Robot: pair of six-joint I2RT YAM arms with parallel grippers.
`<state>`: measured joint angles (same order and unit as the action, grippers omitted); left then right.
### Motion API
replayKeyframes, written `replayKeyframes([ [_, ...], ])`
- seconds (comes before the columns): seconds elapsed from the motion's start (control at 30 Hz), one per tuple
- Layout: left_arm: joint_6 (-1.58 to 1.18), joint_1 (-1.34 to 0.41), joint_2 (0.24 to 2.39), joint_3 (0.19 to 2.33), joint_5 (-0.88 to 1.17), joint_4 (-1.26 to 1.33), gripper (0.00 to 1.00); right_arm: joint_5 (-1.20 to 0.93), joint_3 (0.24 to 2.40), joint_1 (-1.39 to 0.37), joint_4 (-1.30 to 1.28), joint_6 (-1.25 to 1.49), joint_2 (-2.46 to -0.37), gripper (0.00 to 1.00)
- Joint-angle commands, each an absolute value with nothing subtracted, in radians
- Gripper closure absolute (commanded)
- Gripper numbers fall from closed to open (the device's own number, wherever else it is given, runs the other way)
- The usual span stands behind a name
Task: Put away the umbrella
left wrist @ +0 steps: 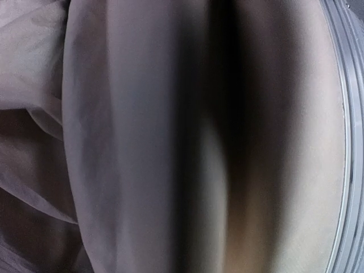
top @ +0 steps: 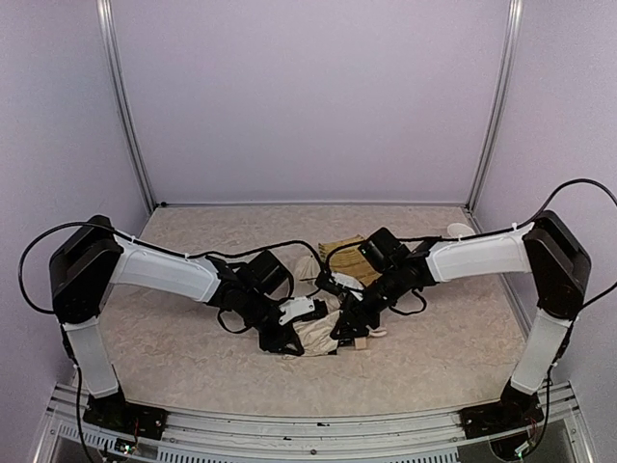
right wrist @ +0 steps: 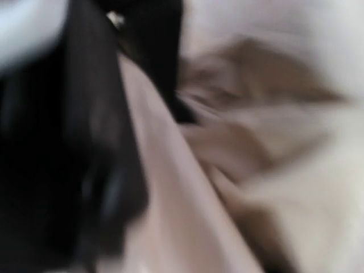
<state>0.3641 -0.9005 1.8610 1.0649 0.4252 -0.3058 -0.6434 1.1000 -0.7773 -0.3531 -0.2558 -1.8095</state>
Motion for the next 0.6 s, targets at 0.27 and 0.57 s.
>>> replayKeyframes([
  [0.27, 0.274, -0.823, 2.048, 1.166, 0.716, -0.599, 0.81, -0.059, 0.752, -0.973, 0.049, -0.448, -1.41, 0.38],
  [0.57, 0.304, -0.819, 2.099, 1.204, 0.722, -0.678, 0.82, 0.053, 0.713, -1.144, 0.252, -0.795, -1.536, 0.23],
])
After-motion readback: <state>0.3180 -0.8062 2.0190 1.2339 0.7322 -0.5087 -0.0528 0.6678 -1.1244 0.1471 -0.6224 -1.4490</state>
